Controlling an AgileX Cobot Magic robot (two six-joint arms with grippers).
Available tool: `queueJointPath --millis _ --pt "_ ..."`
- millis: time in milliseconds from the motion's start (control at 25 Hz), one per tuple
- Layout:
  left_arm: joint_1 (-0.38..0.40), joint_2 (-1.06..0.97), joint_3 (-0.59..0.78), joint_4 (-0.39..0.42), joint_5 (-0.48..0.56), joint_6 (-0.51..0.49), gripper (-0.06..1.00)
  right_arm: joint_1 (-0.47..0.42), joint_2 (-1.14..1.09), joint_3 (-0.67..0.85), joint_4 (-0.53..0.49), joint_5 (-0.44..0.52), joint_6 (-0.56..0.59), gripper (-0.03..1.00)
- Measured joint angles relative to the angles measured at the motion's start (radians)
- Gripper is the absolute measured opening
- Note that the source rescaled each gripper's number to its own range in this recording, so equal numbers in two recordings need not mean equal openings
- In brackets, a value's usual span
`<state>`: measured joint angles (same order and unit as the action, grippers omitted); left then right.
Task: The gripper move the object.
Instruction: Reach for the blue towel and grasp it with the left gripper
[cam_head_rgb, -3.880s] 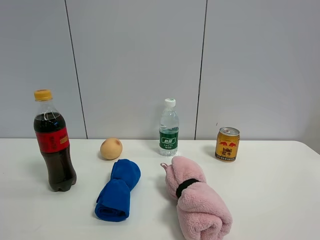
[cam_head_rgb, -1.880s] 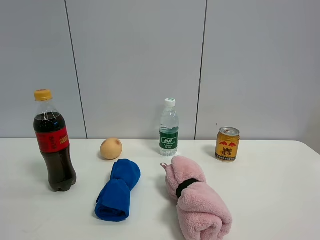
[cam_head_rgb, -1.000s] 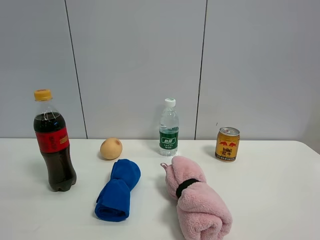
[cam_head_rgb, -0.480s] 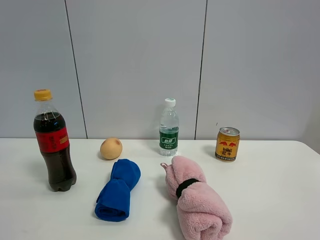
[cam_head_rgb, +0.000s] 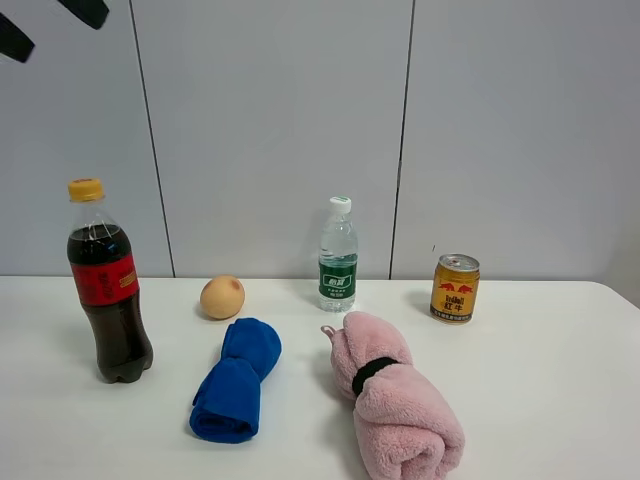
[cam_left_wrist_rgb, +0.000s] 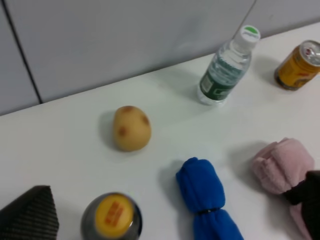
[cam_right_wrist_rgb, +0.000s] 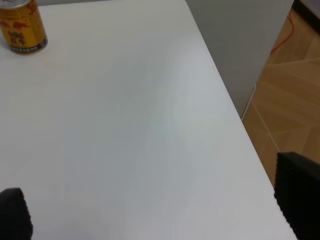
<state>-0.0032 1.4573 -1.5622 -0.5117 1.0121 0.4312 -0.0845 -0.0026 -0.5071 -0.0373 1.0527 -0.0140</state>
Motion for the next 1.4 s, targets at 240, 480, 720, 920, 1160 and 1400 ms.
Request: queueJointPath --millis 240,480,720,920,1160,1400 --pt "-0.163 0.059 0.000 0.029 -0.067 0.002 1.00 0.000 0.000 0.000 0.000 0.000 0.000 1.00" --pt "-0.337 0.091 0.000 0.107 -0.135 -0.070 1.00 0.000 0.000 0.000 0.000 0.000 0.000 1.00" --pt "-0.476 0.145 0.000 0.222 -0.168 -0.180 1.00 0.000 0.000 0.000 0.000 0.000 0.000 1.00" --pt "-0.542 0.214 0.000 0.313 -0.168 -0.301 1.00 0.000 0.000 0.000 0.000 0.000 0.000 1.00" --pt "-0.548 0.319 0.000 0.369 -0.169 -0.408 1.00 0.000 0.000 0.000 0.000 0.000 0.000 1.00" --pt "-0.548 0.413 0.000 0.413 -0.170 -0.457 1.00 0.000 0.000 0.000 0.000 0.000 0.000 1.00"
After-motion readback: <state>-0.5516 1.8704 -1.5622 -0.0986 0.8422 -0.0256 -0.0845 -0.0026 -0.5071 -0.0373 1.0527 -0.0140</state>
